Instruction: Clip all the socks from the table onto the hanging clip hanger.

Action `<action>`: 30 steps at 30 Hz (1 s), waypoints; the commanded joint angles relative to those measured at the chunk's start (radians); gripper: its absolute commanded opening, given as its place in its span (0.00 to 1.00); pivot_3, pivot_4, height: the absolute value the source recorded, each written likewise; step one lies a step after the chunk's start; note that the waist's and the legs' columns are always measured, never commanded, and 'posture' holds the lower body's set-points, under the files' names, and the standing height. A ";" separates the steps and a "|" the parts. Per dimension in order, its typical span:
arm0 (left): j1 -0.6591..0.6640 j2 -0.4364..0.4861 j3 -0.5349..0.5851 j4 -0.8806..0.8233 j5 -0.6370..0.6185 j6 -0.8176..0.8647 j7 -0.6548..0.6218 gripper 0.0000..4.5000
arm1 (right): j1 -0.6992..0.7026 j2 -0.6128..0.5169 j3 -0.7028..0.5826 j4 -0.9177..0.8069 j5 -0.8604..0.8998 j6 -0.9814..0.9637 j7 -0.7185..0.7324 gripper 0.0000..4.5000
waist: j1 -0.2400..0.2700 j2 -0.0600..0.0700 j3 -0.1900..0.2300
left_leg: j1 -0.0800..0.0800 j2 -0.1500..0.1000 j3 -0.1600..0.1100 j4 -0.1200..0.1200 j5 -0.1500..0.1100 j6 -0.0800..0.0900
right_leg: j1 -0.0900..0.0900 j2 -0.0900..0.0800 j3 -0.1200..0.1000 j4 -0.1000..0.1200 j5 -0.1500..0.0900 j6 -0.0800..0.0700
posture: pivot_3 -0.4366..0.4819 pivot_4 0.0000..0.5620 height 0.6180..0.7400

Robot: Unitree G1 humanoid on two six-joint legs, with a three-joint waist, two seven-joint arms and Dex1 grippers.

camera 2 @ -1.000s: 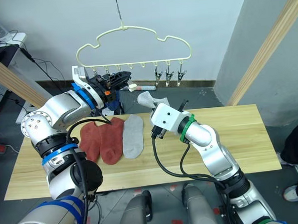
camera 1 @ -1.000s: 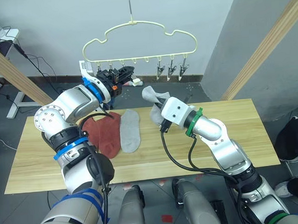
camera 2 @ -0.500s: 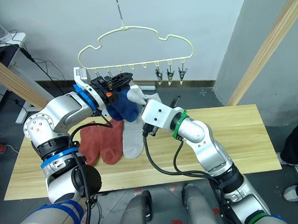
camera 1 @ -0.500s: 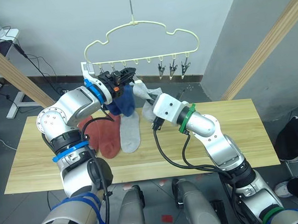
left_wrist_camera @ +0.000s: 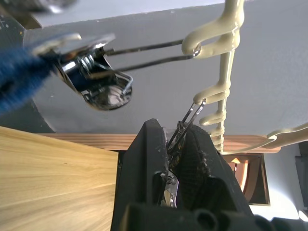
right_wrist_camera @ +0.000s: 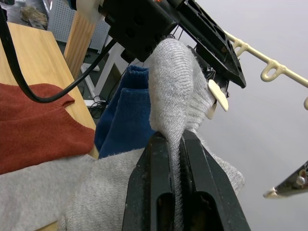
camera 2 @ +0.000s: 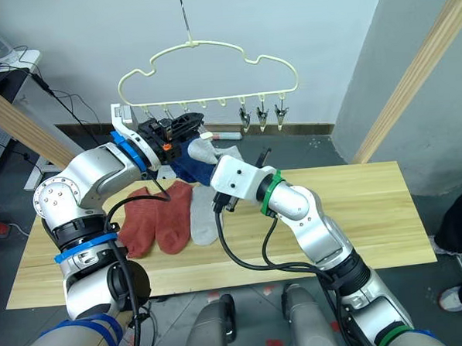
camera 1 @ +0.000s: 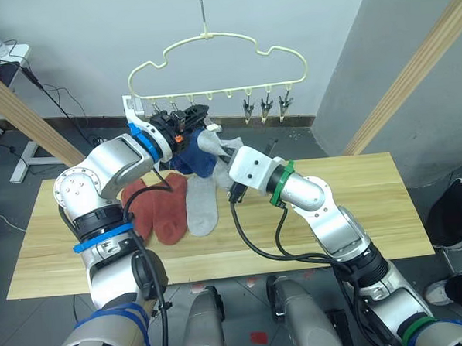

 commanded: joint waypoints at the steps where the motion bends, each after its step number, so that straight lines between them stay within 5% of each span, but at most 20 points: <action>1: 0.020 0.013 -0.022 -0.017 -0.024 -0.012 0.006 0.06 | -0.018 0.010 -0.010 -0.018 0.001 -0.019 -0.011 0.00 | 0.000 0.000 0.000 | 0.000 0.000 0.000 0.000 0.000 0.000 | 0.000 0.000 0.000 0.000 0.000 0.000 | 0.40 0.54 1.00; 26: 0.060 0.071 -0.138 -0.081 -0.025 -0.081 -0.090 0.06 | -0.057 0.018 -0.039 0.027 0.014 -0.029 -0.032 0.00 | 0.002 0.000 0.000 | 0.000 0.000 0.000 0.000 0.000 0.000 | 0.000 0.000 0.000 0.000 0.000 0.000 | 0.40 0.56 1.00; 30: 0.066 0.069 -0.137 -0.087 -0.042 -0.093 -0.099 0.36 | -0.060 0.021 -0.037 0.033 0.014 -0.028 -0.033 0.00 | 0.002 0.000 0.000 | 0.000 0.000 0.000 -0.001 0.000 0.000 | 0.000 0.000 0.000 -0.001 0.000 0.000 | 0.40 0.56 1.00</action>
